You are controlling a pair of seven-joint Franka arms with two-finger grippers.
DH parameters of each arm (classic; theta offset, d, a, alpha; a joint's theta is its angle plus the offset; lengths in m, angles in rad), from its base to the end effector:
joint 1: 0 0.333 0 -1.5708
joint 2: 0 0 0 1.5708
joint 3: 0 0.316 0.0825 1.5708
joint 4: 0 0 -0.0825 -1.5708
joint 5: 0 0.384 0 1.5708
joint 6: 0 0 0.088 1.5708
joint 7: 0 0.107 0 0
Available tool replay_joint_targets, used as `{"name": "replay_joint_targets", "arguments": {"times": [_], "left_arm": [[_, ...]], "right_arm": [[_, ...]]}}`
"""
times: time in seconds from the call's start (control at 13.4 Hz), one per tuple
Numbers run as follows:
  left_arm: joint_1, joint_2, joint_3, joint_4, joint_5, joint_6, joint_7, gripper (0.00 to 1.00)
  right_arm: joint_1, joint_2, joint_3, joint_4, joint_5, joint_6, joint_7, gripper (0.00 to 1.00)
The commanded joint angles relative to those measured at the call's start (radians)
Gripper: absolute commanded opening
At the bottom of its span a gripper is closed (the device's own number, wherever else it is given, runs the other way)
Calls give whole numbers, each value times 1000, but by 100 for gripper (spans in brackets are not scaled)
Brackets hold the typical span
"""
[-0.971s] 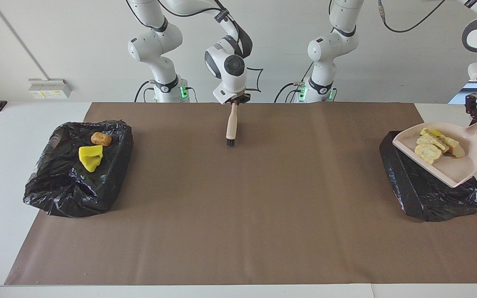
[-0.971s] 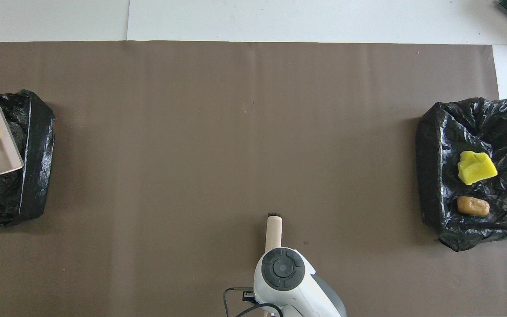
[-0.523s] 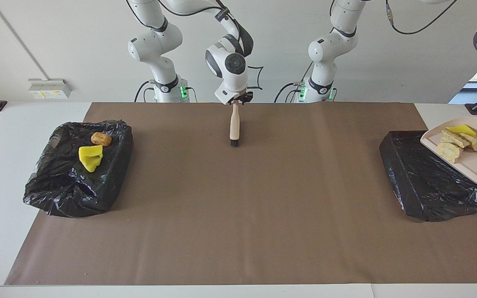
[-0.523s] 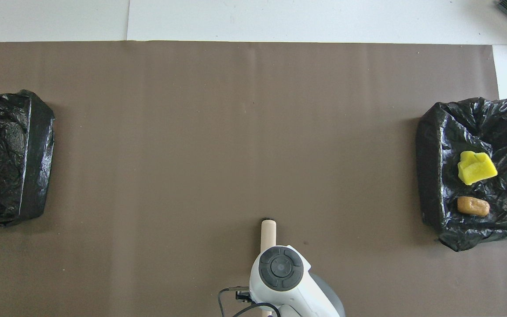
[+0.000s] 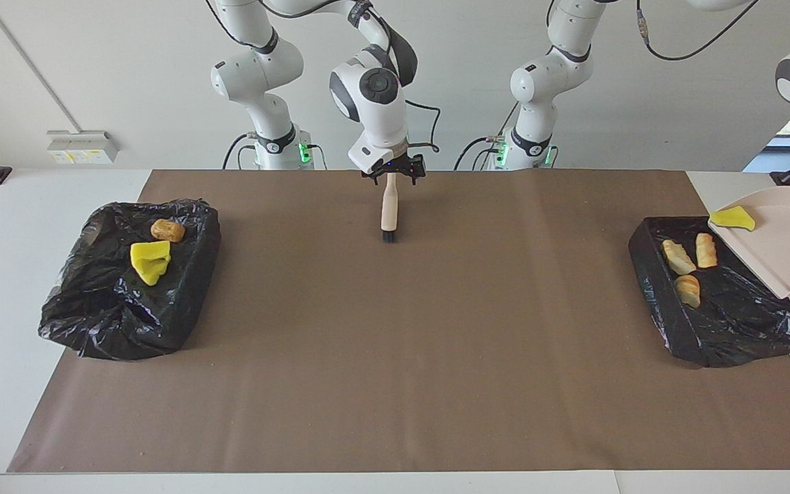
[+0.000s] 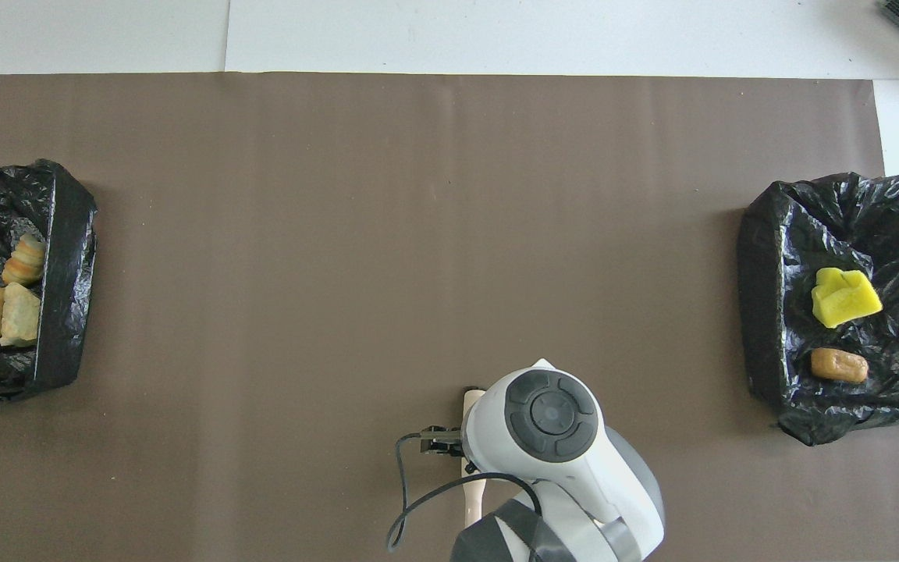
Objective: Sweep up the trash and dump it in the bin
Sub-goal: 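Set the brush down with the right gripper and withdraw it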
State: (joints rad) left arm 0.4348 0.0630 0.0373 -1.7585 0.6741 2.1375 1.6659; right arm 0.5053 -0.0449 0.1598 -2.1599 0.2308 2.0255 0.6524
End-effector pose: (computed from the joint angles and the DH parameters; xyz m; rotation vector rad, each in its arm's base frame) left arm 0.5348 0.3026 0.5627 -1.8708 1.6989 0.5255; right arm 0.3995 0.3306 0.4106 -3.0244 0.1496 0.2890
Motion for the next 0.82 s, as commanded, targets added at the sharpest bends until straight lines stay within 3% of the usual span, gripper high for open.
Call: {"name": "replay_joint_targets", "arguments": {"times": [0.0,0.22,0.37,0.6,0.75], "left_arm": [[-13,-14,7,2,100,5,-57,0],[-36,-26,6,10,169,-28,-60,0],[-66,-31,3,11,234,-53,-66,0],[-80,-42,-7,27,223,-88,-104,0],[-116,-48,-11,25,140,-135,-149,0]], "right_arm": [[-86,20,6,75,-75,5,-62,100],[-165,20,6,159,-220,1,-112,100],[-232,17,4,231,-228,-49,-112,100],[-324,2,3,375,-228,-222,-187,100],[-349,-1,-16,449,-228,-313,-232,100]]}}
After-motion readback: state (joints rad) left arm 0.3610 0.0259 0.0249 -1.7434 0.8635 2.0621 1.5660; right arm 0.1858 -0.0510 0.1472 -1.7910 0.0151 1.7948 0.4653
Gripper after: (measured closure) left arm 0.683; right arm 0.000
